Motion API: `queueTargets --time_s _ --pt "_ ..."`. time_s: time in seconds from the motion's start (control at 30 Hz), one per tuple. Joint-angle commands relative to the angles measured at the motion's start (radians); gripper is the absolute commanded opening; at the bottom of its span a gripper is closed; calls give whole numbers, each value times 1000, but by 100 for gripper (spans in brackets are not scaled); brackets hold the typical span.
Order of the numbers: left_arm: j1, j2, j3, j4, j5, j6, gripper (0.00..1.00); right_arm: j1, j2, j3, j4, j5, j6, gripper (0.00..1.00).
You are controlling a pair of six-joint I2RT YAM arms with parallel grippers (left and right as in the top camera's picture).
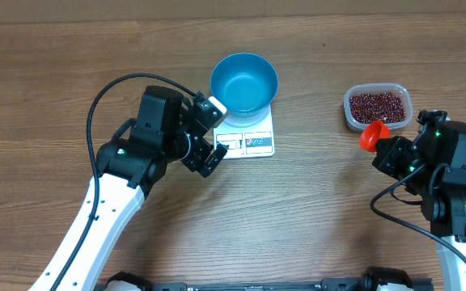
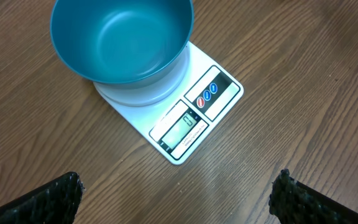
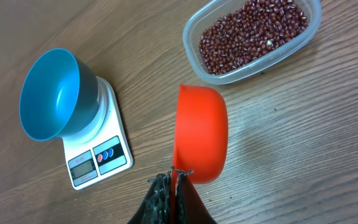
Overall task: Scoop item into bowl and weigh 150g on scale
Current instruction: 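Move the red scoop with the right gripper into the bean tub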
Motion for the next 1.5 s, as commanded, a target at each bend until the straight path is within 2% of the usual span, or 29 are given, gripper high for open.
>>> queueTargets --time_s 0.0,0.17,0.4,0.57,0.63,1.03,1.2,1.47 --pt "-7 6 -5 2 5 -13 99 -4 0 36 -1 6 3 4" --pt "-7 6 -5 2 5 -13 100 -5 56 107 -40 -2 -27 4" --pt "-7 6 -5 2 5 -13 100 -5 348 466 -229 0 -188 3" --pt "-7 6 -5 2 5 -13 100 -27 544 705 -333 32 -225 4" --pt "-7 6 -5 2 5 -13 100 -53 633 784 -340 37 -319 4" --pt "-7 6 -5 2 5 -13 99 -117 834 789 -292 105 -633 4" --pt "-7 6 -5 2 5 -13 100 -120 893 789 -282 118 -690 4" --pt "-7 6 -5 2 5 -13 100 -124 929 764 -203 193 -689 4"
